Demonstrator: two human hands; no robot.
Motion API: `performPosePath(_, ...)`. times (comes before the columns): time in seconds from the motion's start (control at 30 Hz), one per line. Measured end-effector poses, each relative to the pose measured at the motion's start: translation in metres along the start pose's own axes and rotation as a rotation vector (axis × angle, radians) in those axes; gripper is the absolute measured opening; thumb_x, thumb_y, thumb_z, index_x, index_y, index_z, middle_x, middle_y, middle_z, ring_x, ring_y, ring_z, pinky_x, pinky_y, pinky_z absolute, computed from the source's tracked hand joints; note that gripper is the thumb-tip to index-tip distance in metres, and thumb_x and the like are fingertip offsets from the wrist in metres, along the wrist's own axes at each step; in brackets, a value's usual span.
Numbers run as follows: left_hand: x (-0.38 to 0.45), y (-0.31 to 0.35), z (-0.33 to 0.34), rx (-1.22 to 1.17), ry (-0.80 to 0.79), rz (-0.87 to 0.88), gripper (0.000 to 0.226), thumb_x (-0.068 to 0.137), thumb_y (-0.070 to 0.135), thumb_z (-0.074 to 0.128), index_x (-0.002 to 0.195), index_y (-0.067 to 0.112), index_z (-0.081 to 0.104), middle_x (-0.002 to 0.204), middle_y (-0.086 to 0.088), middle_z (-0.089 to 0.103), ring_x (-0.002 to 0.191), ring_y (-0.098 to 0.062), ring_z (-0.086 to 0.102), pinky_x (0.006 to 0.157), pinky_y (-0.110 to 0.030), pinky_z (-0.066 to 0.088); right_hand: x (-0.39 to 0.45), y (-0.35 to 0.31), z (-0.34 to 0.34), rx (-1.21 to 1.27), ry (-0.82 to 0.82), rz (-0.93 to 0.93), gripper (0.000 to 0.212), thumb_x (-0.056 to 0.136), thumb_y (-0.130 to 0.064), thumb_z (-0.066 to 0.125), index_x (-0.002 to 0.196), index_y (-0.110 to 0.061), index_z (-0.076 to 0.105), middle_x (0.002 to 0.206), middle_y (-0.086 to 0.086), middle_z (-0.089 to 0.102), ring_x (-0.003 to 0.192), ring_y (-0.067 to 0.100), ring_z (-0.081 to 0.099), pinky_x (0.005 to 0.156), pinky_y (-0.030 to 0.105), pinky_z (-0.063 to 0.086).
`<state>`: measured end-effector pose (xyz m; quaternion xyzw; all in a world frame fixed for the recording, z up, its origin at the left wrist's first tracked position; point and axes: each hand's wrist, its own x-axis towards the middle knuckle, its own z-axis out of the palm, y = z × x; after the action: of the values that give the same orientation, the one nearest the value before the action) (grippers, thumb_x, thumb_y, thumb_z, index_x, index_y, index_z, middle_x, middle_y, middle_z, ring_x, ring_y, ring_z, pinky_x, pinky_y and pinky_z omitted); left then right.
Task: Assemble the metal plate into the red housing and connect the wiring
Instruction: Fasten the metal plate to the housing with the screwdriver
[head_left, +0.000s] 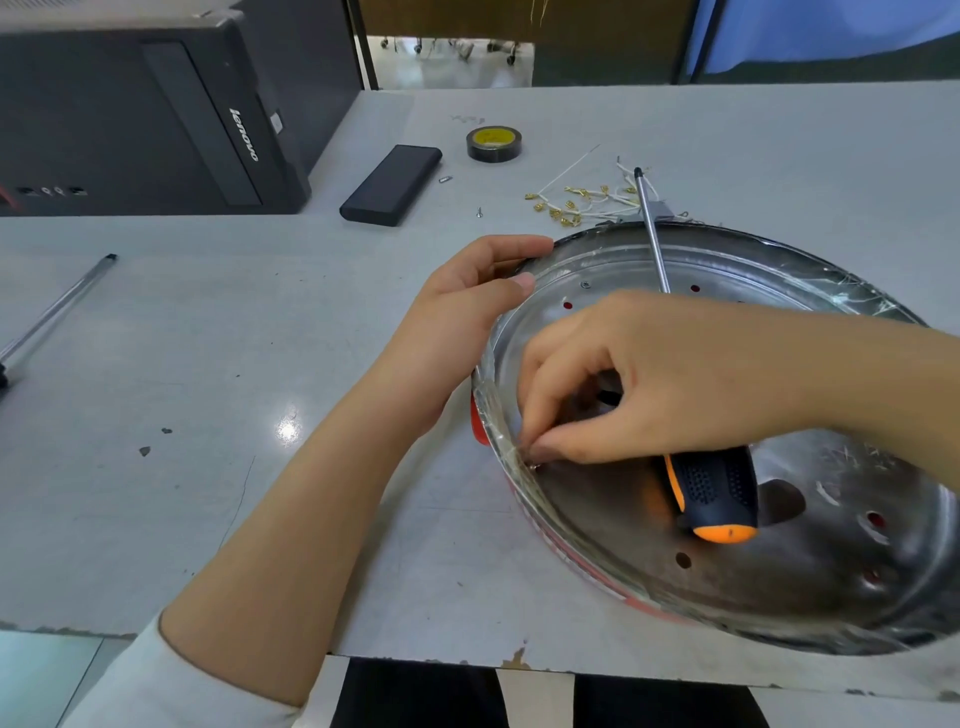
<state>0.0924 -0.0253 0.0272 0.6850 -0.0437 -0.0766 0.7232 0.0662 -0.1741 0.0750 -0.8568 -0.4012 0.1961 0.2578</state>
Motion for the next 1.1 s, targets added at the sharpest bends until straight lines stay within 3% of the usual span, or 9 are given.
performPosePath(0.1, 0.000, -0.001, 0.000, -0.006, -0.002, 0.006, 0.031, 0.097, -0.004, 0.045, 0.119, 0.010, 0.062, 0.125, -0.013, 0.065, 0.100, -0.020, 0.063, 0.089, -0.032, 0.052, 0.009, -0.001, -0.003, -0.021, -0.063, 0.066, 0.008, 0.078, -0.038, 0.067, 0.071, -0.037, 0.070, 0.079, -0.008, 0.069, 0.074, 0.007, 0.061, 0.075, 0.031, 0.049)
performPosePath(0.2, 0.001, -0.002, 0.000, -0.006, -0.005, 0.012, 0.032, 0.096, -0.004, 0.045, 0.121, 0.009, 0.062, 0.121, -0.013, 0.065, 0.097, -0.020, 0.063, 0.086, -0.030, 0.052, 0.014, -0.002, -0.005, 0.008, -0.096, 0.097, 0.008, 0.076, -0.037, 0.074, 0.070, -0.032, 0.071, 0.074, -0.009, 0.069, 0.067, 0.003, 0.060, 0.067, 0.016, 0.047)
performPosePath(0.33, 0.003, -0.003, -0.001, -0.021, -0.010, 0.024, 0.032, 0.096, -0.005, 0.045, 0.120, 0.008, 0.062, 0.116, -0.010, 0.065, 0.095, -0.017, 0.063, 0.083, -0.026, 0.053, 0.018, -0.002, -0.006, 0.030, -0.110, 0.140, 0.009, 0.075, -0.035, 0.077, 0.071, -0.028, 0.072, 0.063, -0.012, 0.066, 0.056, -0.002, 0.054, 0.057, 0.009, 0.042)
performPosePath(0.9, 0.006, -0.008, -0.003, -0.051, -0.023, 0.050, 0.030, 0.096, -0.004, 0.046, 0.112, 0.013, 0.065, 0.095, 0.002, 0.068, 0.076, -0.007, 0.064, 0.069, -0.019, 0.050, 0.031, -0.006, -0.002, -0.105, -0.114, 0.191, 0.018, 0.072, -0.033, 0.078, 0.062, -0.028, 0.065, 0.049, -0.017, 0.054, 0.054, -0.006, 0.050, 0.053, 0.006, 0.039)
performPosePath(1.1, 0.005, -0.008, -0.002, -0.054, -0.015, 0.052, 0.029, 0.096, -0.003, 0.046, 0.115, 0.011, 0.064, 0.091, 0.004, 0.067, 0.072, -0.006, 0.064, 0.067, -0.019, 0.050, 0.032, -0.007, 0.001, -0.153, -0.113, 0.204, 0.021, 0.074, -0.033, 0.077, 0.060, -0.028, 0.061, 0.056, -0.012, 0.056, 0.056, -0.005, 0.049, 0.056, 0.012, 0.039)
